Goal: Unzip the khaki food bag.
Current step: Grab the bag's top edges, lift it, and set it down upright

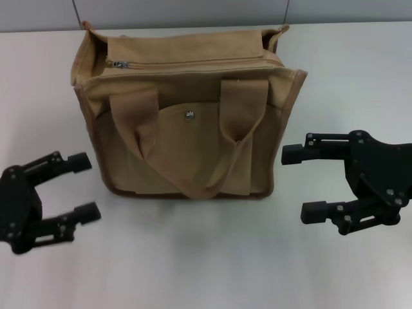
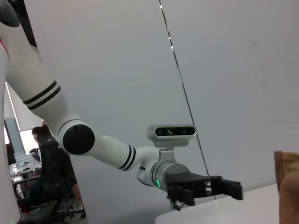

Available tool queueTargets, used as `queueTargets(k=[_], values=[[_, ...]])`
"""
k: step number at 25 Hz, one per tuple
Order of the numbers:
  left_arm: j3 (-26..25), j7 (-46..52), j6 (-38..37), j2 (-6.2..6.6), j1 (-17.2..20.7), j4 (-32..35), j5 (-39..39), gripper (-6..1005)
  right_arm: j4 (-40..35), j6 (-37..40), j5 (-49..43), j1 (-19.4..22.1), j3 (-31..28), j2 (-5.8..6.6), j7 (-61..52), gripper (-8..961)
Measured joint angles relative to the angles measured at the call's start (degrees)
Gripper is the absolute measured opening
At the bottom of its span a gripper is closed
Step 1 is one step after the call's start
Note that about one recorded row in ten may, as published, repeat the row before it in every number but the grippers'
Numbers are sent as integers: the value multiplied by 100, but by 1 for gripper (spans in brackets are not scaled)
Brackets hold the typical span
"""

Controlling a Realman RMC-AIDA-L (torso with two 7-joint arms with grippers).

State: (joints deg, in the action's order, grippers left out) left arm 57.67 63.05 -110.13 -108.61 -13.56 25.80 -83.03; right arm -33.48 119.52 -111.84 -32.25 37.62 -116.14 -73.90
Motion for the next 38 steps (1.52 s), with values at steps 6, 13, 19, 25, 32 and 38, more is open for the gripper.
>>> queueTargets(k=[6,13,19,25,32,38], values=[[-550,-272,666,-232,55,-38,-22,808,5,7,9,0,-10,-24,-5,834],[-842,-481,1544,-556,-41,-44,17,792,52,10,14,-73,-9,-78,-14,835],[-914,-682,2068,-839,-344,-50,-19,777,88,-5,14,-49,-15,-128,-15,834],[-938,-902,2041,-900,-358,-58,-21,689,88,-18,14,23,-15,-130,11,834],[-928,-1014,2041,-919,-356,-58,-19,436,118,-45,14,62,-20,-128,26,835],[-941,-1029,2041,-931,-337,-57,7,206,222,-135,14,61,-15,-128,43,835]])
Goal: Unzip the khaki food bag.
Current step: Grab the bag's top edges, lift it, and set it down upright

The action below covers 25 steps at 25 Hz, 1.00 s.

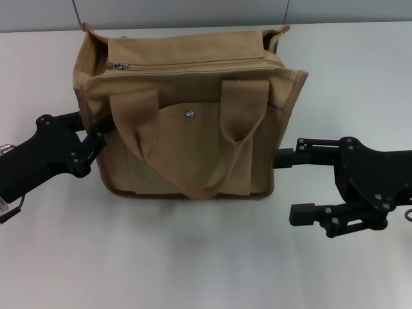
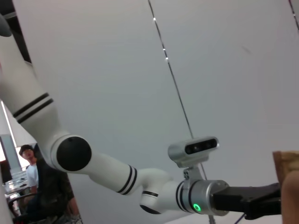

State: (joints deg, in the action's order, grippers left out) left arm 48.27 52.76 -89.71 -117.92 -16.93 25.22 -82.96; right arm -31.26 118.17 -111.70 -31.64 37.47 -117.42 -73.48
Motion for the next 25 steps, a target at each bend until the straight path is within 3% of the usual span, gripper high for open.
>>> queueTargets(k=[2,7,12,14,18,20,21,22,23,24,25], values=[[-30,-6,19,-2,-10,0,6,140,22,-80,0,0,14,0,2,835],[-229,-11,46,-3,-72,1,5,83,88,-121,0,0,7,-6,4,835],[-818,9,49,13,-144,36,4,84,250,-319,87,-80,-54,-9,3,835],[-1292,68,45,137,-355,198,8,84,402,-526,365,-143,-72,-11,3,835],[-1448,258,-116,239,-635,538,15,84,533,-832,628,-211,-73,-18,-80,835],[-1456,341,-377,205,-758,888,26,84,610,-1006,755,-245,-77,-18,-131,835],[-1382,344,-653,57,-813,1354,13,84,685,-1134,826,-261,-80,-18,-139,835],[-1382,344,-653,57,-813,1354,13,84,685,-1134,826,-261,-80,-18,-139,835],[-1269,322,-759,-1,-822,1539,-38,83,731,-1209,843,-265,-81,-18,-139,835],[-848,220,-822,-38,-830,1681,-163,83,836,-1361,845,-262,-79,-21,-132,835],[-848,220,-822,-38,-830,1681,-163,83,836,-1361,845,-262,-79,-21,-132,834]])
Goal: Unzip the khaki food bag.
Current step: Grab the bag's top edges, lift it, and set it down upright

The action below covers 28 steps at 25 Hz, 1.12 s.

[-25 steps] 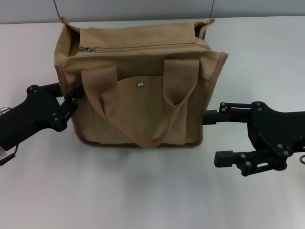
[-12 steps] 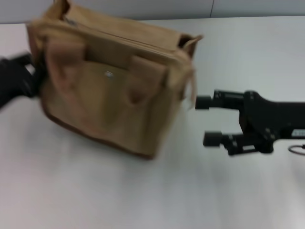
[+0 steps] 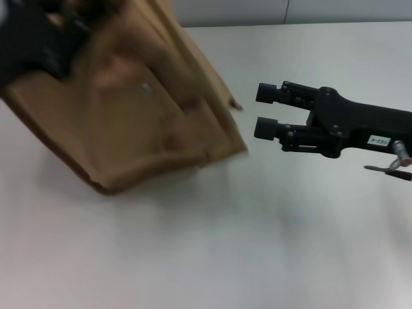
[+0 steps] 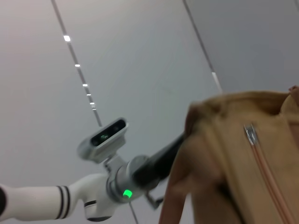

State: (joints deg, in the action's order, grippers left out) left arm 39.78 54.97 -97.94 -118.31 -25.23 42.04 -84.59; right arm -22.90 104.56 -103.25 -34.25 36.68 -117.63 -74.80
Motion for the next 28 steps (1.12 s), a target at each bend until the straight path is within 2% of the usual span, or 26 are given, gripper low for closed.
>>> queueTargets(k=[1,3,4,8,9,10,11,15,22,24,28], values=[[386,-137,53,1,-4,-62,-85,83,56,-124,2,34,0,-14,26,834],[830,-451,252,-2,-12,-315,-123,83,73,-171,2,64,-2,-26,34,834],[1190,-936,544,-22,-40,-762,-119,83,69,-254,11,138,-29,-47,46,834],[1334,-1303,667,-34,-102,-1163,-87,83,58,-360,57,274,-227,-59,65,834],[1363,-1529,676,-44,-176,-1502,-73,83,63,-396,74,390,-499,-72,101,834],[1363,-1529,676,-44,-176,-1502,-73,83,63,-396,74,390,-499,-72,101,834],[1359,-1648,663,-46,-201,-1642,-52,83,77,-406,87,480,-776,-94,130,834],[1368,-1719,651,-58,-203,-1729,-8,82,78,-304,126,548,-930,-118,192,834],[1382,-1726,636,-77,-236,-1845,-5,82,-155,-130,116,95,-371,-86,222,835],[1381,-1739,639,-79,-256,-1885,-7,82,-315,-145,106,-131,55,-71,186,835],[1379,-1818,633,-79,-235,-1908,15,82,-441,-154,96,-231,323,-69,185,835]])
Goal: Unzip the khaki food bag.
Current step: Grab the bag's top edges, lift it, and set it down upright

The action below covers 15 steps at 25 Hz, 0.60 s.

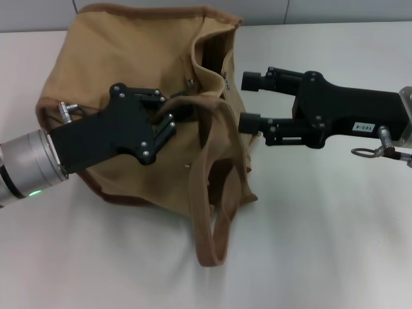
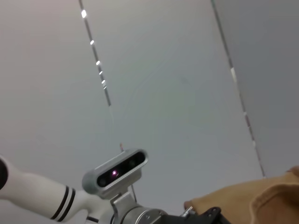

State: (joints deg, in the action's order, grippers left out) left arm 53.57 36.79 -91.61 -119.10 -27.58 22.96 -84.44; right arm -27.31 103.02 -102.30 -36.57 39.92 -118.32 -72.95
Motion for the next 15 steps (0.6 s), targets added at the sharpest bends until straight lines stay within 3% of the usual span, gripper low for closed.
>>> queueTargets(k=[10,15], values=[[-47,-61,-123,32,80,-144,215,82,-306,78,19,135,73,89,7,834],[-49,-69,-125,35,104,-143,233,82,-954,99,-6,359,128,21,163,835]])
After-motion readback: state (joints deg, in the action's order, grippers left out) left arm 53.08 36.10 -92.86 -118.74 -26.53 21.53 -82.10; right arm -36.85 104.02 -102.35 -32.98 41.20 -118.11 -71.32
